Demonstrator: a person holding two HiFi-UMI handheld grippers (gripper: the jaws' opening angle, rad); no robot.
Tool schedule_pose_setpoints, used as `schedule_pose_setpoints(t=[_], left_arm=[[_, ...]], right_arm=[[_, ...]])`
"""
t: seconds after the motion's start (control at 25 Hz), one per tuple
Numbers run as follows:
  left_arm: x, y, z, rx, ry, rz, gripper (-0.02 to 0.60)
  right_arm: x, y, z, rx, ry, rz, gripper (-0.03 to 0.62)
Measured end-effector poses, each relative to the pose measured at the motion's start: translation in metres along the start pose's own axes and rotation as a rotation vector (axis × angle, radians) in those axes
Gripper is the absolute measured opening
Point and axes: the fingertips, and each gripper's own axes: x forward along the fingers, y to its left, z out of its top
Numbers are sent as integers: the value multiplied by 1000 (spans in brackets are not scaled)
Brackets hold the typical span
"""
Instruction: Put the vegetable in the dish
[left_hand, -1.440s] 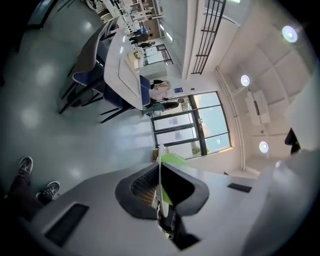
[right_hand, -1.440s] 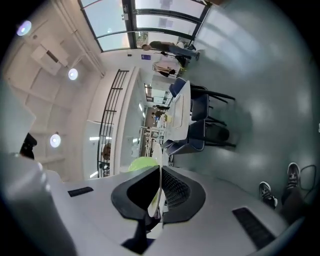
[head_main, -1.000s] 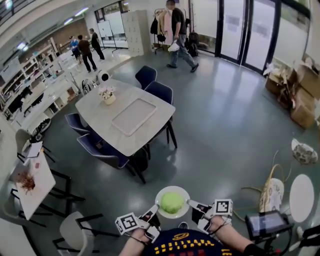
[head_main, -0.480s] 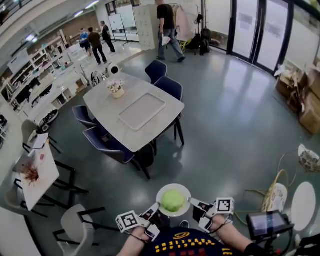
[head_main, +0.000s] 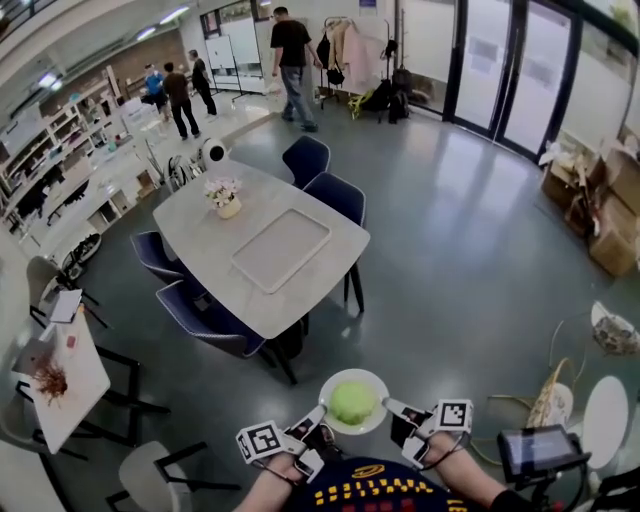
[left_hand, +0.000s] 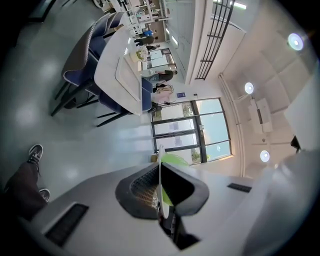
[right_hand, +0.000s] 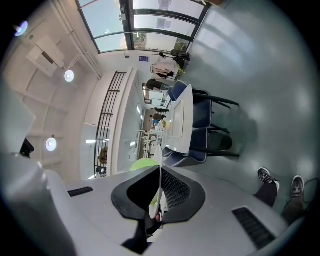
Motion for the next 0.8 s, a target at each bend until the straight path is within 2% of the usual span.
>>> schedule_pose_setpoints(t=[0.12,0.24,0.32,0.44,0.64,0.8], left_arm=[[10,-5,29,-14,16,-43,14],[13,-3,56,-15,31,-62,14],[15,-1,70,-23,35,-78,14],[14,3,90,-45,34,-88,14],[11,12,121,-53,33,-87,14],[21,13,130,-57,29,-87,14]], right_arm=[[24,7,14,-26,-23,8,15],[43,5,22,-57,-35,-38,15],[58,10,26,-71,-36,-27,15],[81,22,30,-68,-33,3,15],[108,17,29,-39,-25,-50,15],[120,25,43,-49,-14,-11,15]])
